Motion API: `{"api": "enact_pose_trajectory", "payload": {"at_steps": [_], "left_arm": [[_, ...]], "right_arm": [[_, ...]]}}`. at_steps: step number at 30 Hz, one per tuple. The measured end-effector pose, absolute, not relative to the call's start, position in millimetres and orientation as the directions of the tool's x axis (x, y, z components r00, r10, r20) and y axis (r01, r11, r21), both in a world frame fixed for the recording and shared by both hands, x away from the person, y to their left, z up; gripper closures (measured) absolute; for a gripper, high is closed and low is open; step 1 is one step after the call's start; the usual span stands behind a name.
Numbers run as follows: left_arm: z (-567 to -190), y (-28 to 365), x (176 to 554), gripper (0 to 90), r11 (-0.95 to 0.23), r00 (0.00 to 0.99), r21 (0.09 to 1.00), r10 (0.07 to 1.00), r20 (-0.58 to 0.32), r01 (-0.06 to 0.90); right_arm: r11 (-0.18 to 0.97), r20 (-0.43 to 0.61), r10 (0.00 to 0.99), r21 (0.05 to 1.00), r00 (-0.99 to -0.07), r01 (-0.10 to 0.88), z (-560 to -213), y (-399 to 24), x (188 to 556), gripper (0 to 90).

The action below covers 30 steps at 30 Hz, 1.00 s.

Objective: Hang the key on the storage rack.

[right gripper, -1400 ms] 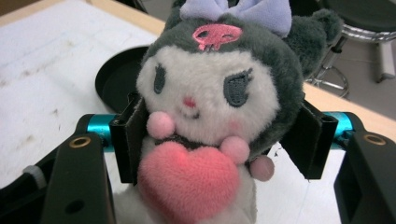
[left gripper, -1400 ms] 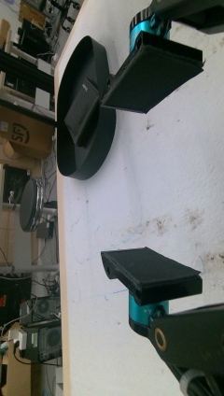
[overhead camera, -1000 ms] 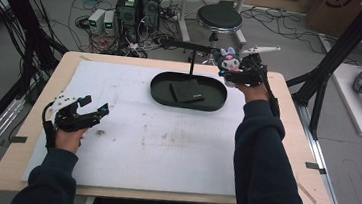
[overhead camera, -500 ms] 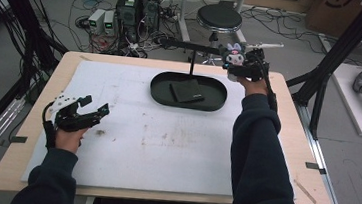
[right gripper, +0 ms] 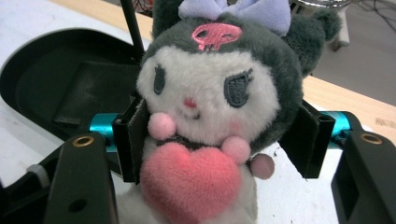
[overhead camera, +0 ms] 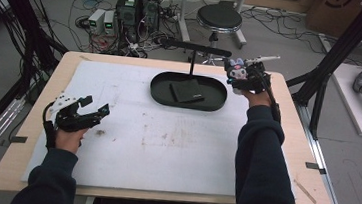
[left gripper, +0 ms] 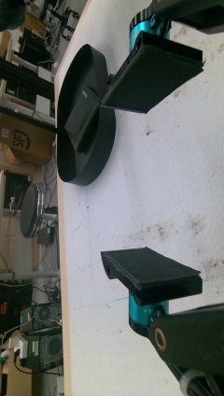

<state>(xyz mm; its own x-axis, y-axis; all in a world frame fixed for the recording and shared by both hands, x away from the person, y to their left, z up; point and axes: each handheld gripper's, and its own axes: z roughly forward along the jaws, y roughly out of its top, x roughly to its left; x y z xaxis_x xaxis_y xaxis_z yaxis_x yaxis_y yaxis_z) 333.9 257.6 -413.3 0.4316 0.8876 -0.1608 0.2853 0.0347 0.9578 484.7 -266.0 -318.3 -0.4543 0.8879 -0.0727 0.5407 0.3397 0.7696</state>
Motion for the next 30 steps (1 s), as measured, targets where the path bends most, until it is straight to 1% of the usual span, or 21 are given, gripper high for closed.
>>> {"api": "enact_pose_trajectory", "payload": {"at_steps": [4, 7, 11, 16, 23, 30], "left_arm": [[-414, 257, 334, 22.1, 0.034, 0.432, 0.957, 0.888, -0.161, 0.287], [-414, 257, 334, 22.1, 0.033, 0.43, 0.957, 0.889, -0.159, 0.287], [-414, 257, 334, 22.1, 0.032, 0.43, 0.957, 0.889, -0.159, 0.287], [-414, 258, 334, 22.1, 0.035, 0.432, 0.956, 0.887, -0.163, 0.29], [-414, 257, 334, 22.1, 0.028, 0.432, 0.957, 0.888, -0.156, 0.289], [-414, 256, 334, 22.1, 0.024, 0.432, 0.957, 0.889, -0.153, 0.291]], "right_arm": [[0.335, -0.064, 0.893, 0.755, -0.446, 0.563, -331, -261, 488, 34.6], [0.362, -0.09, 0.889, 0.739, -0.449, 0.567, -339, -250, 493, 34.7], [0.345, -0.098, 0.902, 0.748, -0.42, 0.567, -345, -241, 499, 34.4], [0.329, -0.105, 0.91, 0.772, -0.401, 0.545, -350, -238, 500, 27.8], [0.328, -0.1, 0.91, 0.767, -0.401, 0.552, -350, -246, 496, 24.6], [0.313, -0.098, 0.914, 0.787, -0.393, 0.531, -340, -260, 489, 24.4]]}}
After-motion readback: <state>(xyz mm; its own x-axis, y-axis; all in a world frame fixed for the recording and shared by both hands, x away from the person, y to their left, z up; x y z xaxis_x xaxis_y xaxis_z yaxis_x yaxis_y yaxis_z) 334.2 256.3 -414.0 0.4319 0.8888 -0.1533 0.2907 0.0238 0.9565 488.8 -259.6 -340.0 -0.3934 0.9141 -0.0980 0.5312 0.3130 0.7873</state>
